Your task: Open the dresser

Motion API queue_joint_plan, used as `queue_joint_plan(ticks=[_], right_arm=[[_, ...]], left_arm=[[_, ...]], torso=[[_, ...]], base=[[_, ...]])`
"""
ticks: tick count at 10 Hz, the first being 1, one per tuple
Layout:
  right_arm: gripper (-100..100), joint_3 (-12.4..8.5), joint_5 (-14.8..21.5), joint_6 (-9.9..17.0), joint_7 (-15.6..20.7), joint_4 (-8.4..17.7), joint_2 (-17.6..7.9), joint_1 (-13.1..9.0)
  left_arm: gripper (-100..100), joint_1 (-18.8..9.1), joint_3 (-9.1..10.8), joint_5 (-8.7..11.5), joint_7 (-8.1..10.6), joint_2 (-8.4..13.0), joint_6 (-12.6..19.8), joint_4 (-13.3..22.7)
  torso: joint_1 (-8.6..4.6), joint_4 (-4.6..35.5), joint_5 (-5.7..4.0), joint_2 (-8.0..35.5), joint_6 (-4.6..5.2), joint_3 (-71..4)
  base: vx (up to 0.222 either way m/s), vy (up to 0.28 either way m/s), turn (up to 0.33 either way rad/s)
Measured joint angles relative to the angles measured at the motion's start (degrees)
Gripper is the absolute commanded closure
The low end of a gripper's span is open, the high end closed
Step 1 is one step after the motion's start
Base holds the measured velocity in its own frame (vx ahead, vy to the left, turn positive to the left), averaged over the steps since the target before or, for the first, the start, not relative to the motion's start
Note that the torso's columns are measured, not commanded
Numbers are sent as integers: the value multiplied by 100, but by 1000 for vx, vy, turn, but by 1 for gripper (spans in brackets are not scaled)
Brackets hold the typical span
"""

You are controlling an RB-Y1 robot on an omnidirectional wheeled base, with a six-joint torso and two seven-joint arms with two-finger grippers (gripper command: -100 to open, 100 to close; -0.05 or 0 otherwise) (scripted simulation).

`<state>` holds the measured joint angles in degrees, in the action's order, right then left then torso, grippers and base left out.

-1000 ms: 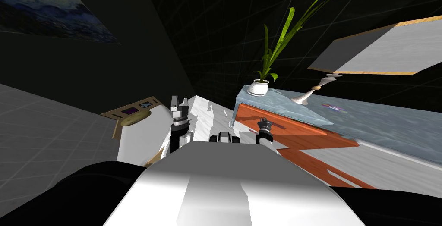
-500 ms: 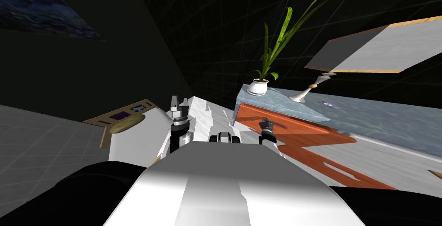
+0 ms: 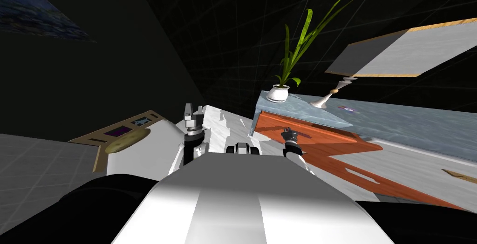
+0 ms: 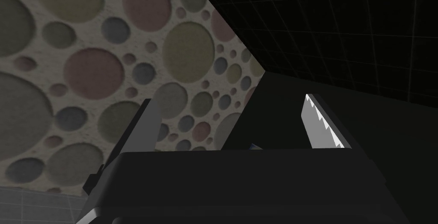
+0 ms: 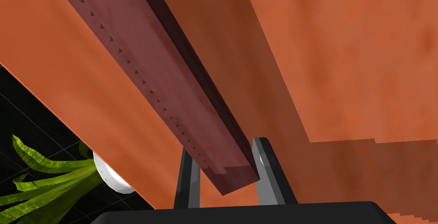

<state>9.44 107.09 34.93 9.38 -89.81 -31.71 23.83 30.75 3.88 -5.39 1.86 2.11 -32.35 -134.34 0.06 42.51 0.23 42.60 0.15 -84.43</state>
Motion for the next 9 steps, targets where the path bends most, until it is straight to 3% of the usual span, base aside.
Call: queue_joint_plan(ticks=[9], right_arm=[[100, -76, 642, -270, -1190, 219, -544, 111]], left_arm=[[0, 0, 0, 0, 0, 1, 0, 0]], torso=[[-6, 1, -1, 1, -4, 0]], base=[[2, 64, -90]])
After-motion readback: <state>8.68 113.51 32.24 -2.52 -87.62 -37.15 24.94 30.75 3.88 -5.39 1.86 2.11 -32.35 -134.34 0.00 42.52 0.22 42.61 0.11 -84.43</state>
